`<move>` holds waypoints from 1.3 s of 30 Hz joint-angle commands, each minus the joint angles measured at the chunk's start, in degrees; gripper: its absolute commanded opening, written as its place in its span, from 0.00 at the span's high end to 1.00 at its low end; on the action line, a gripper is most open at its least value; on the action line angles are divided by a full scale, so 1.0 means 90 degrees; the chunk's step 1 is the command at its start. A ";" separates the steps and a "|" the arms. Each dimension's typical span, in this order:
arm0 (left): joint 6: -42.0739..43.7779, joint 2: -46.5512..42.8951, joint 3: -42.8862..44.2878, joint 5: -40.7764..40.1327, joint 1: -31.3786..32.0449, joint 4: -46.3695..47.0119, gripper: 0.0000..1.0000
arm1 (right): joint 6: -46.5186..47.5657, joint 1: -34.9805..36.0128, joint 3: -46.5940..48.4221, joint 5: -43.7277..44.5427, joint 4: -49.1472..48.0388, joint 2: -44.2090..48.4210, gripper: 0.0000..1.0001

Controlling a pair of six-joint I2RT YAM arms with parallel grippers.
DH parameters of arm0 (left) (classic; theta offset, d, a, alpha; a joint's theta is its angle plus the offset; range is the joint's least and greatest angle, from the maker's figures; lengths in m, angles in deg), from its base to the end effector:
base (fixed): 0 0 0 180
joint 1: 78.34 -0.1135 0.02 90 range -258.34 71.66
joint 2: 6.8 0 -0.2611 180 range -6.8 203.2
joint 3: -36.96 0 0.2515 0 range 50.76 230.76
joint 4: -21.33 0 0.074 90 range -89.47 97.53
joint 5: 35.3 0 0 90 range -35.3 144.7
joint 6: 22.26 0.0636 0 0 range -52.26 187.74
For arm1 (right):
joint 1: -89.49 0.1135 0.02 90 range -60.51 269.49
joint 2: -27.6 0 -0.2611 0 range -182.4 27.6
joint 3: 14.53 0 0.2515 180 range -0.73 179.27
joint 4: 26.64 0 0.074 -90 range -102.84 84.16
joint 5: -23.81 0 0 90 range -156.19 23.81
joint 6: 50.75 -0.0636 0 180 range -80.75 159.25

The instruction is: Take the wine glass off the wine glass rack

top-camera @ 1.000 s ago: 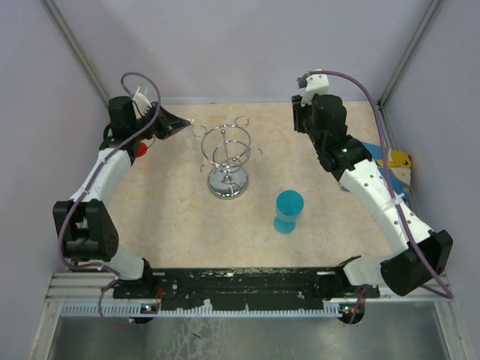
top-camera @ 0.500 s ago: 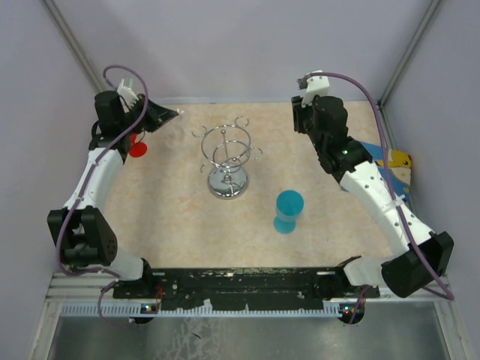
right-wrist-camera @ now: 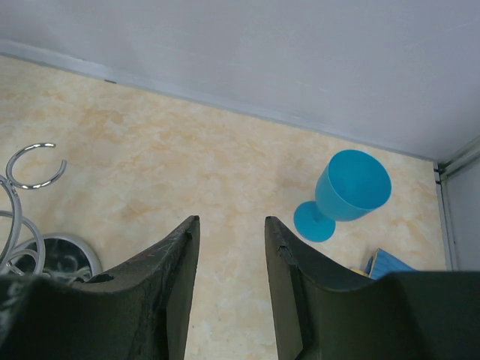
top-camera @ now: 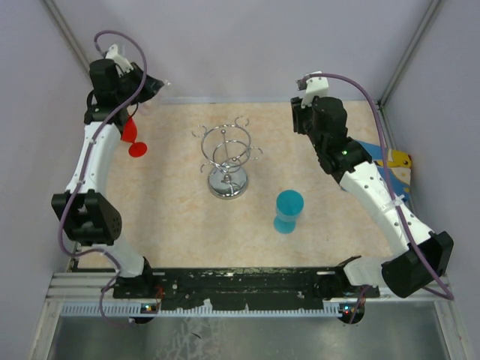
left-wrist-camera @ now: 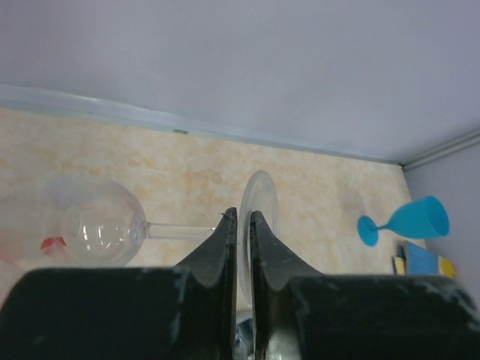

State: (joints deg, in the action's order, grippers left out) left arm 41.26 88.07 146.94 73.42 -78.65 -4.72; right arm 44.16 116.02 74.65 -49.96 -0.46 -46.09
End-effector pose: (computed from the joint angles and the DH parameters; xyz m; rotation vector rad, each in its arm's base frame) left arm 0.4169 -0.0182 0.4137 -0.1765 1.7841 -0.6171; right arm 0.2958 0.1278 0.4062 -0.2731 1.7285 0.0268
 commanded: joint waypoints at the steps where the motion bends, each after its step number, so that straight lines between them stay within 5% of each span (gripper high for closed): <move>1: 0.0829 0.0766 0.0919 -0.0900 0.0256 -0.0632 1.00 | 0.0050 0.0031 -0.0014 -0.0039 -0.0289 0.0146 0.59; 7: 0.1852 0.1761 0.1757 -0.2340 0.0894 -0.0930 1.00 | 0.0118 0.0031 -0.0015 0.0128 -0.0207 0.0076 0.58; 17: 0.2466 0.3450 0.3559 -0.3420 0.1153 -0.1247 1.00 | 0.0105 0.0031 0.0039 -0.0158 -0.0011 -0.0123 0.56; 39: 0.4614 0.4927 0.3752 -0.6046 0.1676 -0.0305 1.00 | -0.0075 0.0031 -0.0754 -0.0431 -0.0128 0.0180 0.53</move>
State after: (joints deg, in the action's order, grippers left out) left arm 77.08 132.29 178.96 26.08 -62.87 -13.25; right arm 44.44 116.02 68.11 -53.07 1.75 -47.77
